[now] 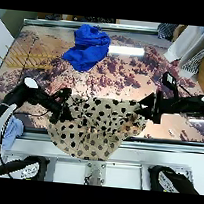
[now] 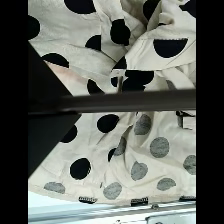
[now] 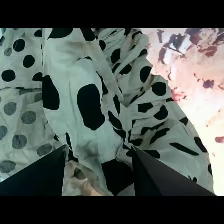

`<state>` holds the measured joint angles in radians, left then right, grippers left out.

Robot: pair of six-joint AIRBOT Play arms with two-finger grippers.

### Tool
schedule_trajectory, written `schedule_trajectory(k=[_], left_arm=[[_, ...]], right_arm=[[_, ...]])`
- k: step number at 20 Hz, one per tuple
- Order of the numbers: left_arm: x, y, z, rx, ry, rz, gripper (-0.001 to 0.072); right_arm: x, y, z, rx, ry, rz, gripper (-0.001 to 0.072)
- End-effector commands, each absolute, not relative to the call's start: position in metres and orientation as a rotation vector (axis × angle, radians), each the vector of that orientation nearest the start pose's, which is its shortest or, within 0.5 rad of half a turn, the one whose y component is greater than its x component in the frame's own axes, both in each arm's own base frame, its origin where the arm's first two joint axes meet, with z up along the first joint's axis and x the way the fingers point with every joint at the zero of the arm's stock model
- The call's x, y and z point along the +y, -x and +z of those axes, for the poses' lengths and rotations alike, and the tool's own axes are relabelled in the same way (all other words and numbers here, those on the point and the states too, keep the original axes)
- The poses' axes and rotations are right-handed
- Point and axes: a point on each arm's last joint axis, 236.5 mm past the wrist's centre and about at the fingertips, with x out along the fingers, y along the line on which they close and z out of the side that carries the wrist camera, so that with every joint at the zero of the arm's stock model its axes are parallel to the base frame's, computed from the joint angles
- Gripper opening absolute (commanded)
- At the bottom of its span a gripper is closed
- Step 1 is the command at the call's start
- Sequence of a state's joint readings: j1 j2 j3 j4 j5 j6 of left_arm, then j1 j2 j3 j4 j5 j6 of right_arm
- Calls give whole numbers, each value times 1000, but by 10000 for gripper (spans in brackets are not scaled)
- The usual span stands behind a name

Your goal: Fold the clothes and pants, and hang the long-sleeved shirts on hangers.

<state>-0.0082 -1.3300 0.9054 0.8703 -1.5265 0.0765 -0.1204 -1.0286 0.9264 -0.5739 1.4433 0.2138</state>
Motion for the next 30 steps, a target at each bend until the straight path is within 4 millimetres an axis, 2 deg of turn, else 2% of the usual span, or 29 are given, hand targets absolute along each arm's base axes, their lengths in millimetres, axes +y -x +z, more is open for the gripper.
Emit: schedule_trajectory(k=[1, 3, 8, 11, 13, 22, 23, 24, 25, 30], left_arm=[[-154, -238, -21, 935, -442, -1629, 10], [-154, -238, -21, 935, -441, -1628, 10], [-154, -238, -21, 935, -442, -1628, 9], [-154, -238, -22, 935, -443, -1627, 10], [-154, -238, -22, 935, -443, -1627, 10], [-154, -238, -21, 935, -442, -1628, 10], [-154, -238, -21, 935, -442, -1628, 10], [-154, -238, -21, 935, -442, -1628, 10], [-154, -238, -21, 935, -442, -1628, 10], [-154, -238, -21, 935, -442, -1628, 10]], right_arm=[[177, -294, 105, 581, 104, 1313, 432], [185, -295, 100, 594, 58, 1342, 432], [206, -282, 82, 642, 33, 1453, 432], [216, -281, 85, 627, 6, 1477, 431], [219, -283, 90, 608, -16, 1478, 432], [219, -283, 91, 607, -17, 1478, 423], [219, -283, 91, 606, -17, 1478, 323], [219, -283, 91, 606, -17, 1478, 143], [219, -283, 91, 600, -10, 1481, 21], [219, -283, 91, 425, 171, 1542, 13]])
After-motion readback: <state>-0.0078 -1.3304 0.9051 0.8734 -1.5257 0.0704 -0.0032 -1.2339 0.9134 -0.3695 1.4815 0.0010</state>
